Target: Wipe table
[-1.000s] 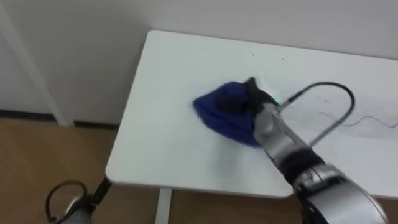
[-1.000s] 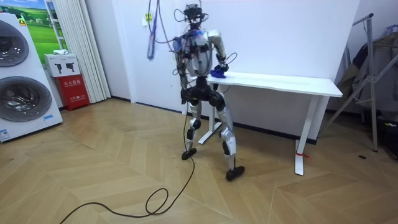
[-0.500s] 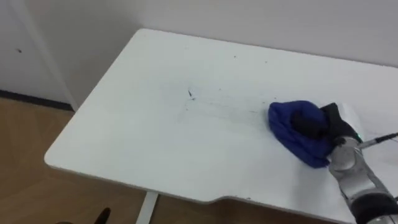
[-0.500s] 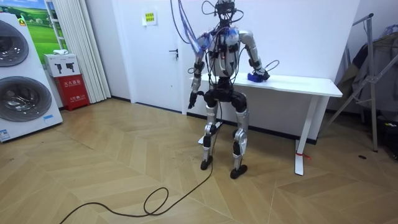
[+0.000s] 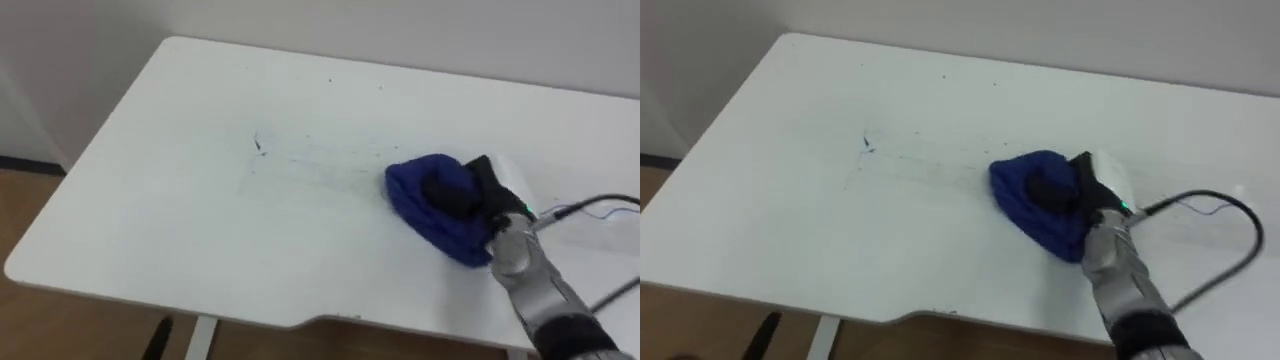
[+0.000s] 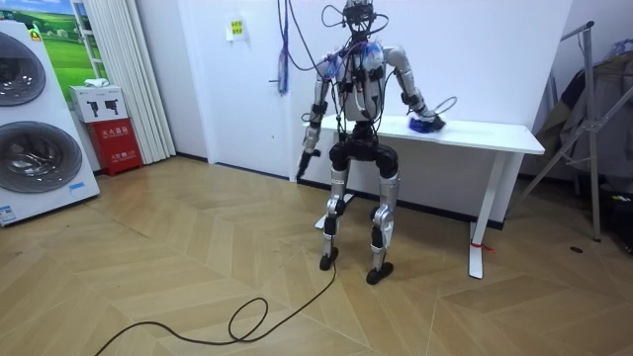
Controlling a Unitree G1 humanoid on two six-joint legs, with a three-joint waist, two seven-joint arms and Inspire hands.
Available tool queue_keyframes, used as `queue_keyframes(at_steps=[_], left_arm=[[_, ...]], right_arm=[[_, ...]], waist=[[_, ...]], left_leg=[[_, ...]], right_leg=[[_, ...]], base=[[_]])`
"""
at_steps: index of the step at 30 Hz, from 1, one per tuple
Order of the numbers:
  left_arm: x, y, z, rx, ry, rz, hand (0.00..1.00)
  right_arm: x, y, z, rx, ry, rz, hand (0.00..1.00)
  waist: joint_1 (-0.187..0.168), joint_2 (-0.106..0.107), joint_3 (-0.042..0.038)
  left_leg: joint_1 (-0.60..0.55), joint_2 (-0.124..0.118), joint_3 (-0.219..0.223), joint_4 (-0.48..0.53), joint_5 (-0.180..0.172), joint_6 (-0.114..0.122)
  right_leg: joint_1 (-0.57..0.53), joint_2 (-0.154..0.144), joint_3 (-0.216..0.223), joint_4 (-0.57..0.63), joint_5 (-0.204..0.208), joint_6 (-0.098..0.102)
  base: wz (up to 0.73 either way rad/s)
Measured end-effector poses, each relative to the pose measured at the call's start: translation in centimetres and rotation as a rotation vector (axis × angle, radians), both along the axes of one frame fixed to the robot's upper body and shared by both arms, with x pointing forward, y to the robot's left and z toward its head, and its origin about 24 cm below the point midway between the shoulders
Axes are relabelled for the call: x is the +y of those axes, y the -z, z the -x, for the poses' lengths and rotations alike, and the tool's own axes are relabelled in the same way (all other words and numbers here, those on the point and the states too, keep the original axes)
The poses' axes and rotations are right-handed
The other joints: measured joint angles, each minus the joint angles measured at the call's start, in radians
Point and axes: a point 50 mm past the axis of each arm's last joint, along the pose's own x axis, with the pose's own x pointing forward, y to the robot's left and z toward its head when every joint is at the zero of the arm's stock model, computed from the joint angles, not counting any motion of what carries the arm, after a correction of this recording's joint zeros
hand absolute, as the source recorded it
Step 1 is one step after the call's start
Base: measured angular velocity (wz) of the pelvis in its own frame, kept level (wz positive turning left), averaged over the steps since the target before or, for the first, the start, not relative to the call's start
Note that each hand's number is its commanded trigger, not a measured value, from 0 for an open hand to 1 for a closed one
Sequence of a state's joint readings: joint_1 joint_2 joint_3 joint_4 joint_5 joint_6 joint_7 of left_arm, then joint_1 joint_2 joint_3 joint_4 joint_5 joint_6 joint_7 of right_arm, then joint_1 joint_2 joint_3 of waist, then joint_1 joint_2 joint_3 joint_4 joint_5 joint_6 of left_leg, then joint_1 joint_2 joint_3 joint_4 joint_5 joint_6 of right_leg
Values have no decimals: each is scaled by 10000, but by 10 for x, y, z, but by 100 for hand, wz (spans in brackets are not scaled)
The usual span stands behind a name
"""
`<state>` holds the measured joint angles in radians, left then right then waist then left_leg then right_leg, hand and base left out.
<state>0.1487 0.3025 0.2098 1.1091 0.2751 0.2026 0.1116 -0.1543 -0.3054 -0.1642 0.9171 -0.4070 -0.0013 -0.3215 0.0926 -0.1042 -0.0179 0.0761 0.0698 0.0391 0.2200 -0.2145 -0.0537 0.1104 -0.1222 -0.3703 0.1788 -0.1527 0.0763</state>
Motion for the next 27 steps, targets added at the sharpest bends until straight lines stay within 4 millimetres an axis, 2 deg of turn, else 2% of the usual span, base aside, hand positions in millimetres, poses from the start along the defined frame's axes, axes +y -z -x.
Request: queue_keyframes(at_steps=[2,4,7,8,9,10,11,12,13,14,15,17,19,20,21,22,23,24,25,27], left_arm=[[10,-4,21,522,-396,-297,0],[10,-4,28,728,-459,-306,0],[-7,3,11,419,-11,80,0],[-19,7,-4,155,289,365,0],[-25,9,-14,-42,404,510,0],[-35,11,-34,-387,730,731,0],[-42,10,-50,-700,971,855,0],[-44,9,-59,-848,1093,889,0],[-48,8,-72,-1014,1283,965,0],[-55,6,-87,-1366,1389,1114,0],[-66,5,-100,-1664,1591,1399,0],[-79,5,-108,-1887,1951,1821,0],[-76,9,-92,-1512,1841,1879,0],[-68,12,-75,-1010,1648,1735,0],[-58,13,-56,-528,1310,1537,0],[-52,13,-47,-308,1125,1422,0],[-41,12,-29,115,838,1207,0],[-29,10,-11,478,465,1071,0],[-23,9,-1,671,256,992,0],[-5,3,30,1279,-263,695,0]], right_arm=[[-27,4,31,397,1184,185,100],[-37,3,39,310,1840,98,100],[-24,-4,11,181,1345,139,100],[-14,-8,-5,254,1022,217,100],[-7,-11,-14,283,711,337,100],[16,-21,-39,291,-425,606,100],[57,-36,-70,-98,-2221,702,100],[83,-45,-85,-395,-3252,733,100],[130,-64,-107,-827,-5256,1152,100],[172,-81,-123,-1214,-6672,1349,100],[197,-95,-132,-1469,-7516,1477,100],[204,-104,-142,-1543,-7850,1423,100],[194,-101,-145,-1303,-7383,1054,100],[178,-92,-143,-961,-6738,766,100],[156,-77,-137,-365,-5952,533,100],[142,-69,-132,-12,-5527,465,100],[110,-50,-117,762,-4563,302,100],[77,-37,-98,829,-3395,-476,100],[64,-34,-91,775,-2984,-661,100],[17,-20,-56,1031,-1388,-820,100]], waist=[[-56,-27,-30],[-40,11,-14],[8,259,71],[156,404,88],[271,452,90],[576,464,50],[814,521,86],[874,510,115],[962,532,173],[1016,464,188],[1124,402,191],[1630,361,176],[1690,284,156],[1600,168,108],[1598,141,116],[1595,103,121],[1555,74,138],[1501,28,131],[1409,34,138],[805,133,197]], left_leg=[[53,-5,-15,9,-26,40],[68,-9,-20,-2,-35,56],[173,33,123,15,-34,56],[227,94,269,-58,-40,43],[236,111,342,-85,-31,30],[226,111,415,-173,4,19],[207,113,395,-214,13,28],[197,123,352,-215,14,30],[121,131,150,-220,26,18],[13,136,-63,-229,83,-12],[-36,135,-232,-288,151,-37],[-56,94,-484,-377,261,-21],[-130,7,-872,-319,291,20],[-137,-55,-1144,-295,315,51],[-145,-89,-1259,-254,322,63],[-169,-122,-1273,-215,323,65],[-171,-173,-1318,-209,321,70],[-157,-265,-1377,-212,329,86],[-133,-330,-1392,-211,323,100],[100,-469,-1521,-212,312,173]], right_leg=[[175,-3,-89,-39,73,49],[216,-10,-133,-60,77,50],[266,37,48,-54,88,31],[171,71,182,36,135,-45],[36,83,290,157,148,-68],[-336,137,583,415,194,-176],[-629,237,662,474,316,-366],[-728,289,646,490,371,-444],[-884,395,651,508,435,-546],[-928,485,656,426,465,-601],[-917,504,600,365,454,-611],[-788,489,446,237,450,-601],[-617,364,-31,227,392,-510],[-487,296,-324,219,363,-463],[-384,255,-493,217,359,-456],[-347,220,-557,218,342,-429],[-273,162,-664,181,312,-382],[-97,98,-710,53,282,-315],[-10,39,-726,37,237,-240],[502,-51,-806,-119,185,-146]], base=[[26],[0],[-26],[-44],[-77],[-107],[-111],[-91],[-32],[4],[31],[51],[73],[74],[69],[54],[54],[52],[52],[55]])
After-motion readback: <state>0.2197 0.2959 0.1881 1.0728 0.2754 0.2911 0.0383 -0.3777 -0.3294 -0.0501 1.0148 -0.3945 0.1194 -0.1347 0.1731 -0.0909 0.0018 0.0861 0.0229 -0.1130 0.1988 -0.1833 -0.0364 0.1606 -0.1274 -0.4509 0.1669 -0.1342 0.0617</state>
